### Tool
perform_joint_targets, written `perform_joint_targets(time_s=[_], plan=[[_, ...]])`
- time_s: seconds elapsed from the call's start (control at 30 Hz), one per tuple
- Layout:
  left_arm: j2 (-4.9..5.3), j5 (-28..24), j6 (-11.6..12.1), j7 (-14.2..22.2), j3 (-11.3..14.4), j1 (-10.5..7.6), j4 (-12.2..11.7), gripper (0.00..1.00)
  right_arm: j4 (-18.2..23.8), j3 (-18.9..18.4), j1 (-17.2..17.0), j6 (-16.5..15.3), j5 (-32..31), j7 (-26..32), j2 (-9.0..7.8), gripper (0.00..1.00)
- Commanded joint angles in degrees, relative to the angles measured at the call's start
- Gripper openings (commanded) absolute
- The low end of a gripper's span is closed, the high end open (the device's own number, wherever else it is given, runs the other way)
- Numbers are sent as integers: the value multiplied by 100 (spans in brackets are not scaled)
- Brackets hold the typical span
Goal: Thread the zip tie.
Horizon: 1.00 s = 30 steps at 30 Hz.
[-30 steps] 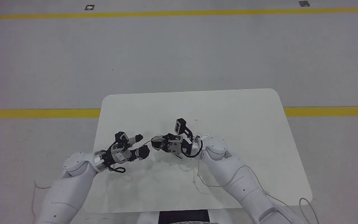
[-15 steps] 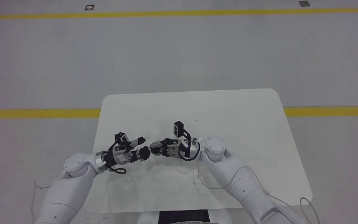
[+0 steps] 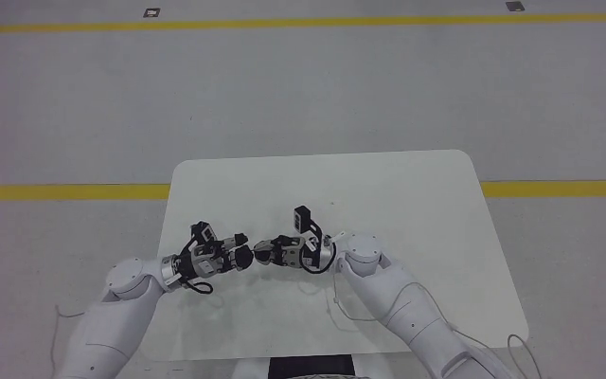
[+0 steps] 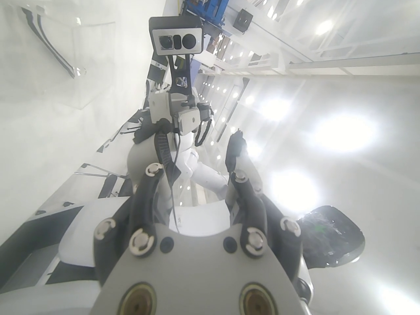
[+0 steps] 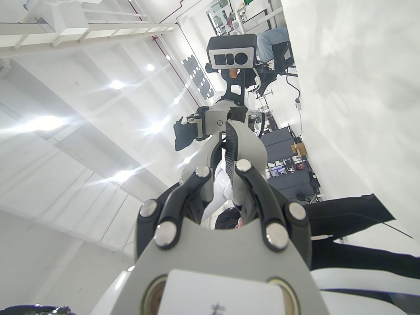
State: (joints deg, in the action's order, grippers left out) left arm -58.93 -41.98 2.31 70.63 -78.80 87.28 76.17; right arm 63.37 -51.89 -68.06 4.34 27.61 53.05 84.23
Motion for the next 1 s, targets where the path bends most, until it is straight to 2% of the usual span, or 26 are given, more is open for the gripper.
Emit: perform_joint_targets(time_s=[0.0,0.63,0.97], plan=[[6,3,37,-6,13,-6,2,31,0,14,3,9,7,-14,-4,0],[65,68,151,-14,146,-87,-90,16,-62,114,68,-1,105,-62,-26,0],[85,48,152,4,247,-160,-154,13,-139,145,129,-61,198,-71,-28,0]])
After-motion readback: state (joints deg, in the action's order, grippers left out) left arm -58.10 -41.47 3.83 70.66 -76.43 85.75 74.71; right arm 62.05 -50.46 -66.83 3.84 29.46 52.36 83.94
